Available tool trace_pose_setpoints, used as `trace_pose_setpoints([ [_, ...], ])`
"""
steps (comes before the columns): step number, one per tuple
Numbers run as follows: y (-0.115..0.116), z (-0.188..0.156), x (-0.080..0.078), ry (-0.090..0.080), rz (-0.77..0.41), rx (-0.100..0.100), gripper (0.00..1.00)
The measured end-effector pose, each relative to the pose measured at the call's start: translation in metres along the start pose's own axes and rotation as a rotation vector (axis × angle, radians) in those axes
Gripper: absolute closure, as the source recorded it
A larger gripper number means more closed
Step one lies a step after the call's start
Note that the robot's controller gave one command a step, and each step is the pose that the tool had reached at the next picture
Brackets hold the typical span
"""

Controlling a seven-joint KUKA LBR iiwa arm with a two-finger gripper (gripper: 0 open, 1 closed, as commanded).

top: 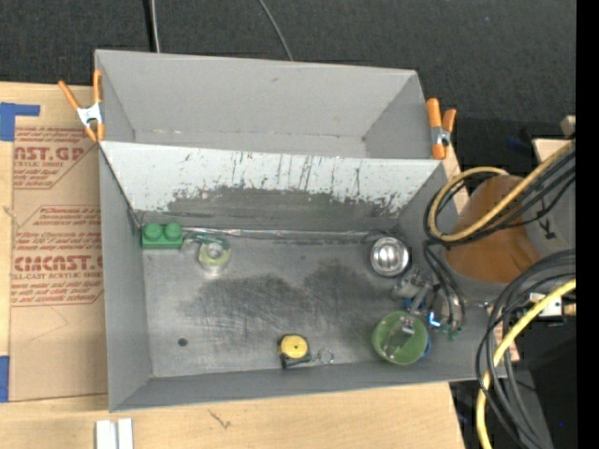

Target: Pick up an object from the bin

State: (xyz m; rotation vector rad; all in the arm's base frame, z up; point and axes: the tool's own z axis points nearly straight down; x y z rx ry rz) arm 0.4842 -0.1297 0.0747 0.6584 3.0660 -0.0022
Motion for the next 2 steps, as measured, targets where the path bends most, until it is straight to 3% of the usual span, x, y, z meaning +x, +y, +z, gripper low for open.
trace_pose_setpoints([
  [1,0.002,-0.003,-0.001,-0.002,-0.001,-0.003,1.0],
  [2,0.003,-0.111,-0.004,-0.002,-0.003,-0.002,1.0],
])
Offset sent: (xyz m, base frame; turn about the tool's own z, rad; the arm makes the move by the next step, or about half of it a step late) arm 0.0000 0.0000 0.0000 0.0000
